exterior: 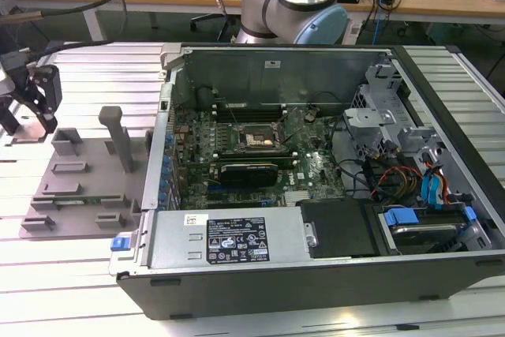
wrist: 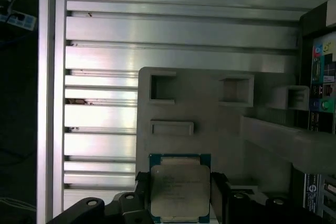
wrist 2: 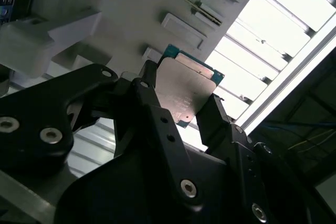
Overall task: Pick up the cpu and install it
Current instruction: 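Pick up the cpu and move it towards the insertion slot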
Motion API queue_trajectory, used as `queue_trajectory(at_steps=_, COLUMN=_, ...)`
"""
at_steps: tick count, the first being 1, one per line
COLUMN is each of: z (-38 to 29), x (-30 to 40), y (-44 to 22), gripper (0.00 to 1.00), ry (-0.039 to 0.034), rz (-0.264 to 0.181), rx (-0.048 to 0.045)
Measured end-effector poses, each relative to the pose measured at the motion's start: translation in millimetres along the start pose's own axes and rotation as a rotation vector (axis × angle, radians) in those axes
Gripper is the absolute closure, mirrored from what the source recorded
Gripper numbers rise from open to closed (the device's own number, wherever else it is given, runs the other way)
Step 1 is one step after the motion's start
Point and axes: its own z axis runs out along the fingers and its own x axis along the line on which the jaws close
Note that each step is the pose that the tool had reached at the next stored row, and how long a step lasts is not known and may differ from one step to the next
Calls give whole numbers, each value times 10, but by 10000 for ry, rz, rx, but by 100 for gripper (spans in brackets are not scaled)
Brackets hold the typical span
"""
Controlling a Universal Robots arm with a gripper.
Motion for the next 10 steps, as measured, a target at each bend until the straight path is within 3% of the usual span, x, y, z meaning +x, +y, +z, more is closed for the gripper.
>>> queue_trajectory(at_steps=10, z=-204, x=-5, y=-7, gripper=45, ry=0, rz=0, rx=11)
